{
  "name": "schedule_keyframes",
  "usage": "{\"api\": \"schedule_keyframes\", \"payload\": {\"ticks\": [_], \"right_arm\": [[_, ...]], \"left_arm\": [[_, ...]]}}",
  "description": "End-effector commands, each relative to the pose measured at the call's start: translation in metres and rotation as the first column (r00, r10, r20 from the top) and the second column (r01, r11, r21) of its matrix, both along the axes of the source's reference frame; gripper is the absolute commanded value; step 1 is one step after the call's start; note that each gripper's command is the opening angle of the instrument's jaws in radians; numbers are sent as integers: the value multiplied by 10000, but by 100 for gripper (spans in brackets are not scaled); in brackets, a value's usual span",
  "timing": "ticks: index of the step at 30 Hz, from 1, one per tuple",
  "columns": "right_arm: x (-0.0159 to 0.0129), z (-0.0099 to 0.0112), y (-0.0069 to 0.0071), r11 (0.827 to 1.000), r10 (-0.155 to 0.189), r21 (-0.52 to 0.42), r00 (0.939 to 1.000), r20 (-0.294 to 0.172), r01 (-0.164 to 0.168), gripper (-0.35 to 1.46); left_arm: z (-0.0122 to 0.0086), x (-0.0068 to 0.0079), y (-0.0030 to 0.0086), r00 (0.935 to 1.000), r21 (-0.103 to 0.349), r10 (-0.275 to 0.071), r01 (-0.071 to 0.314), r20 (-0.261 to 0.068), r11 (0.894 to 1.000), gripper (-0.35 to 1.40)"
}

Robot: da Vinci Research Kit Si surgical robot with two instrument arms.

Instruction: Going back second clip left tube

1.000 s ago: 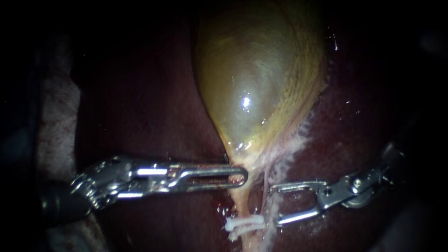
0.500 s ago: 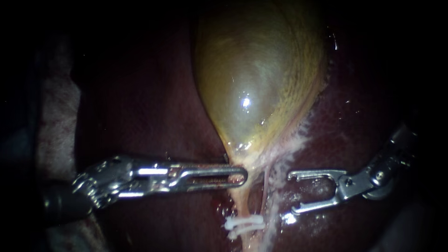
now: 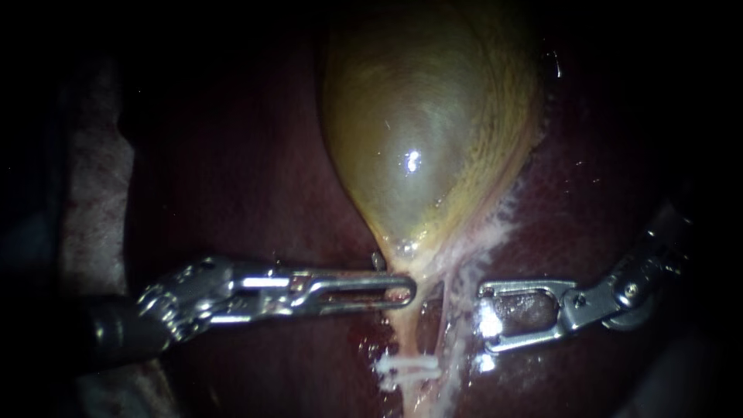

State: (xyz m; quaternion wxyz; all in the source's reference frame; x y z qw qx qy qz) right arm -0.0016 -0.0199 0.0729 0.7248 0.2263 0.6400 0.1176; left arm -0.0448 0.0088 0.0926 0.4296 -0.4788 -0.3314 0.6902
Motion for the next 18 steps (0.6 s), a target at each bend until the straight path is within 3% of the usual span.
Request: {"api": "schedule_keyframes", "payload": {"ticks": [1,9,18], "right_arm": [[0,0,0,10000,1,3,10000,1,-1,49],[1,0,0,10000,4,5,10000,2,-4,49],[1,0,0,10000,9,6,10000,4,-9,49]], "left_arm": [[4,-5,-1,10000,-31,-39,38,-35,10000,-35],[20,-27,1,10000,-137,-54,53,-43,9999,-35],[35,-29,3,10000,-205,-45,44,-44,9998,-35]]}}
